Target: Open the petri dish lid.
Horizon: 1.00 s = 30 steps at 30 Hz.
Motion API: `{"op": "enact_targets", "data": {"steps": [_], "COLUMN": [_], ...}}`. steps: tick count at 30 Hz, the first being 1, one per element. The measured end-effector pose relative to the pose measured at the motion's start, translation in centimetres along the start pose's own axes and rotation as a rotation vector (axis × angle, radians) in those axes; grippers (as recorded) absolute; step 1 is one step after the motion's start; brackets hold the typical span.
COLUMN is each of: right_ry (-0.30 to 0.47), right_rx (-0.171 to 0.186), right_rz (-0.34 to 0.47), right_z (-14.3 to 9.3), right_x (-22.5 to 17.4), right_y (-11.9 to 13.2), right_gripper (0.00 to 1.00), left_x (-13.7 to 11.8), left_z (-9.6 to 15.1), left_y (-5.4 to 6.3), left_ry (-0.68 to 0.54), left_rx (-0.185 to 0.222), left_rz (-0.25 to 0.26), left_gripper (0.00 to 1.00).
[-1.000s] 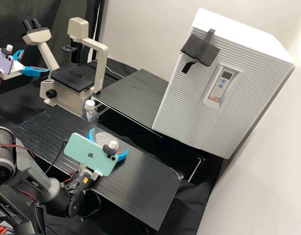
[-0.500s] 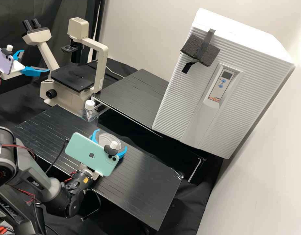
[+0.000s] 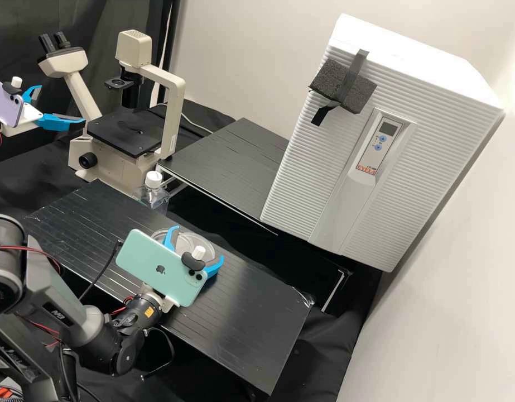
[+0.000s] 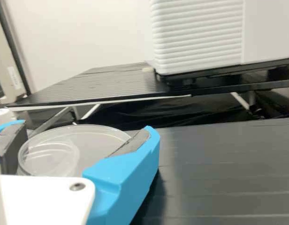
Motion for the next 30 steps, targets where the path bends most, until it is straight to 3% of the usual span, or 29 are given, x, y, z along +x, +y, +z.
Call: {"op": "enact_targets", "data": {"steps": [8, 22, 30], "right_ry": [-0.055, -0.152, -0.158], "right_rx": [-0.036, -0.033, -0.081], "right_rz": [0.096, 0.218, 0.204], "right_z": [0.5, 1.7, 1.7], "right_x": [-1.0, -2.0, -1.8], "right_y": [1.4, 2.9, 2.7], "right_gripper": [0.0, 0.0, 0.0], "left_x": [0.0, 0.0, 0.0], "left_z": [0.0, 0.0, 0.0], "left_y": [0.0, 0.0, 0.0], "left_ry": [0.0, 0.0, 0.0], "left_rx": [0.0, 0.0, 0.0], "left_rz": [0.0, 0.0, 0.0], "left_gripper": [1.0, 1.0, 1.0]}}
